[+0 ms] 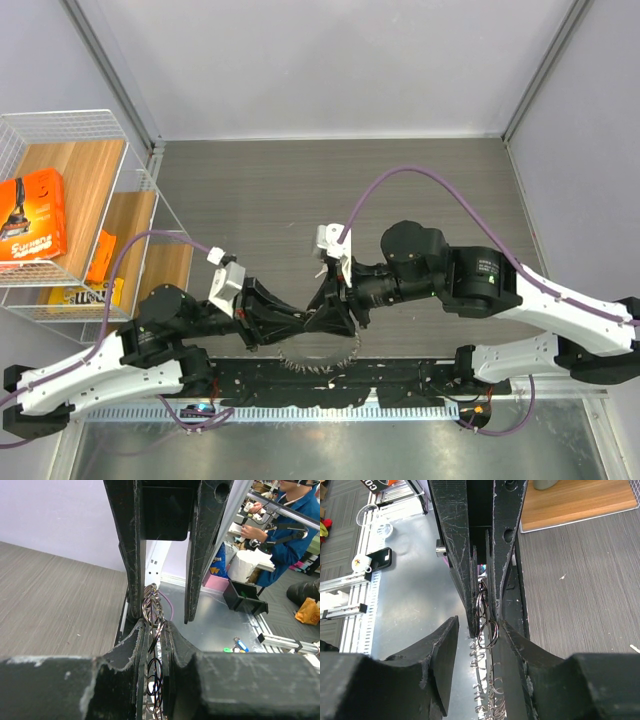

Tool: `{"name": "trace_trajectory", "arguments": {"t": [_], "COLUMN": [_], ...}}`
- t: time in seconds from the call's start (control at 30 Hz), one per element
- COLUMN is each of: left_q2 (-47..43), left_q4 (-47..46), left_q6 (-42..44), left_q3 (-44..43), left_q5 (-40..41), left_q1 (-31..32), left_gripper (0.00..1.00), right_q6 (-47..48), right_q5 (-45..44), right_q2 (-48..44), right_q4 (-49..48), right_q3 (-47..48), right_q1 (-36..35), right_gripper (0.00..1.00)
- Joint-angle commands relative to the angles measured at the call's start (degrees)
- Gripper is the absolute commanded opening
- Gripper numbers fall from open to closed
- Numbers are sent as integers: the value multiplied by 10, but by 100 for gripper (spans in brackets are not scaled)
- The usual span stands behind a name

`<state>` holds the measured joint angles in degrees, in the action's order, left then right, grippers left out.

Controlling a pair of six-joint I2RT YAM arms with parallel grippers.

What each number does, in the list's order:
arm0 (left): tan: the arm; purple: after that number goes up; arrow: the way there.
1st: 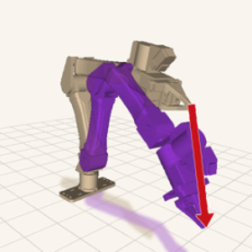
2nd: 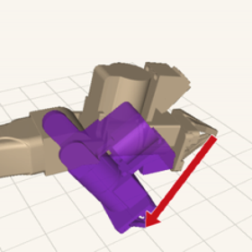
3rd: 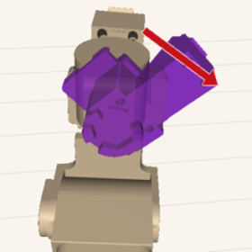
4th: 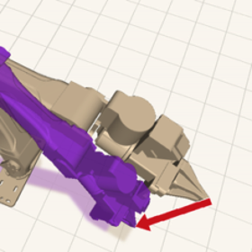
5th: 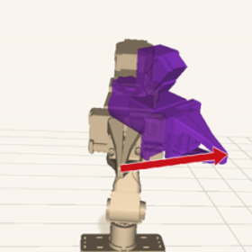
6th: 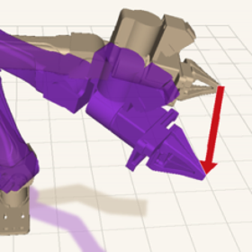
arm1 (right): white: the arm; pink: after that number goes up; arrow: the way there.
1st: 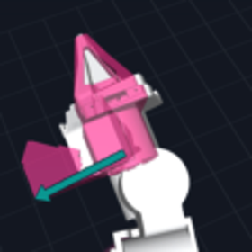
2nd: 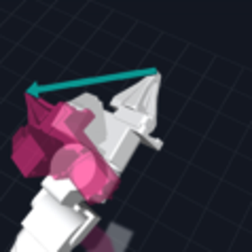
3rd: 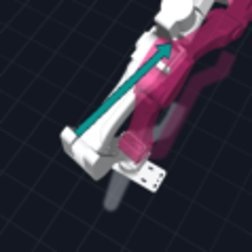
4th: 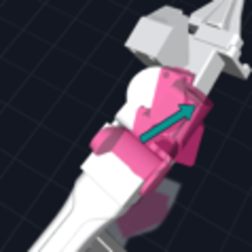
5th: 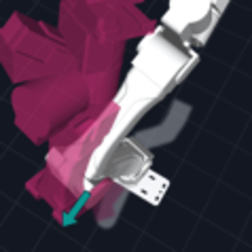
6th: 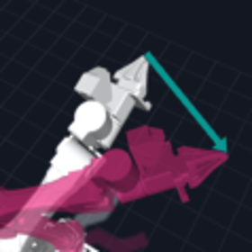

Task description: Put the keys on the keyring

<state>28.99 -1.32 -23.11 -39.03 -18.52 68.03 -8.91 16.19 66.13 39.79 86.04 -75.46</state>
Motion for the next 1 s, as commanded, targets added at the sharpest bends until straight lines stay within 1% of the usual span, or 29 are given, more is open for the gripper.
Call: {"name": "trace_trajectory", "arguments": {"t": [0.0,0.1,0.17,0.33,0.43,0.6,0.67,0.73,0.8,0.87,0.97], "left_q2": [-4,-14,-23,-34,-37,-39,-39,-35,-32,-28,-28], "left_q4": [-57,-54,-53,-47,-46,-46,-47,-46,-45,-38,-33], "left_q6": [-7,-6,-4,-1,-1,-1,-2,-3,-4,-4,-6], "left_q3": [-6,-4,0,2,1,4,4,4,4,1,4], "left_q5": [11,16,24,30,31,32,32,29,26,24,28], "left_q1": [1,1,0,0,1,0,1,1,1,1,0], "left_gripper": [0,0,0,0,0,0,0,0,0,0,0], "right_q6": [8,9,9,8,6,6,6,6,6,9,10], "right_q5": [3,6,4,0,1,-6,-9,-12,-15,-19,-17], "right_q2": [6,11,10,4,4,1,1,1,1,1,4], "right_q4": [-29,-19,-17,-17,-18,-22,-23,-23,-23,-23,-22], "right_q3": [34,40,41,41,42,41,40,41,41,41,39], "right_q1": [-1,-2,-2,-3,-2,-3,-3,-3,-4,-3,-5], "right_gripper": [42,39,35,33,28,26,24,20,15,5,6]}}
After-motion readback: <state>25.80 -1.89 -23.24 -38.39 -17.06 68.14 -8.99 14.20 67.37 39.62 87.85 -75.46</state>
